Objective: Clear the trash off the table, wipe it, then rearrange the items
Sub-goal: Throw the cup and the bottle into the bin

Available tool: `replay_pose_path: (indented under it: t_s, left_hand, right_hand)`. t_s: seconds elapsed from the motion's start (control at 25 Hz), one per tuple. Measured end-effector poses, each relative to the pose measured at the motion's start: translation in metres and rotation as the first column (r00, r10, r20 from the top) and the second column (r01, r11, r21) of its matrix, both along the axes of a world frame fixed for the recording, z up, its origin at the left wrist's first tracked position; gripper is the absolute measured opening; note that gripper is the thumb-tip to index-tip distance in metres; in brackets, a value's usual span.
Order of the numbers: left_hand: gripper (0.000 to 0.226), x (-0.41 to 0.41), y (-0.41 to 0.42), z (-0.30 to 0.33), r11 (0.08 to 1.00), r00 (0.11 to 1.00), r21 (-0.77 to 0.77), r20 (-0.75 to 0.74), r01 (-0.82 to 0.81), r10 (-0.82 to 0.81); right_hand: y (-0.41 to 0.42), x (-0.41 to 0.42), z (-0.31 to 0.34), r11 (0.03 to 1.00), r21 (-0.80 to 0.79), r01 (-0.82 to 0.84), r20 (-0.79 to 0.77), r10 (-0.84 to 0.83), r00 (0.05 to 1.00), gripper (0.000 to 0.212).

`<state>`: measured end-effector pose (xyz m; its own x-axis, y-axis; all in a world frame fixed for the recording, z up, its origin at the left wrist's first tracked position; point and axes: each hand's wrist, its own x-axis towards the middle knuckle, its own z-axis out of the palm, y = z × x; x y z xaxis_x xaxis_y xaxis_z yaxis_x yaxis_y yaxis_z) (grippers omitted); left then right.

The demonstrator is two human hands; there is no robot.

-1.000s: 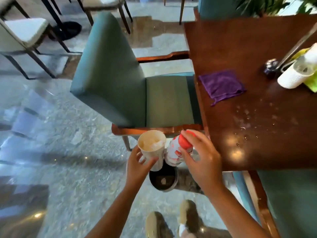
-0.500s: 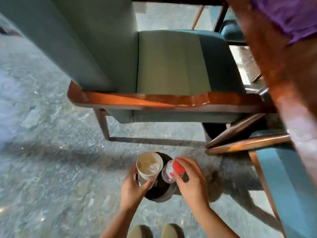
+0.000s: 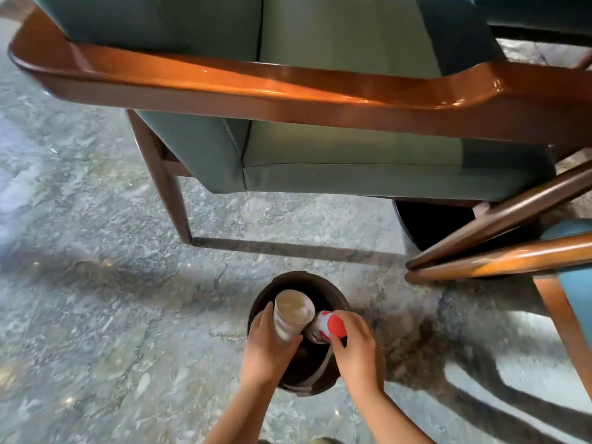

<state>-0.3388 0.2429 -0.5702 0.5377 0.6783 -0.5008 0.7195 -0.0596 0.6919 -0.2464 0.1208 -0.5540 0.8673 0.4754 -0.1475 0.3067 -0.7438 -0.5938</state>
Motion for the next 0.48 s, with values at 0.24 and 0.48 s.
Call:
replay_pose_path:
  t_s: [0.24, 0.48]
  left_hand:
    - [0.047, 0.002, 0.002, 0.053, 0.981, 0.982, 0.104, -0.104, 0.166, -0.156]
    - [0.028, 0.005, 0.019, 0.194, 0.767, 0.845, 0.362, -0.304, 0.530, -0.440]
  right_hand:
    - [0.005, 0.013, 0.047, 0.982, -0.170, -0.080, 0.000, 0.081, 0.997, 0.033]
    - [0.015, 0.006, 0.180, 0.932, -0.285, -0.224, 0.108, 0.263, 0.959, 0.028]
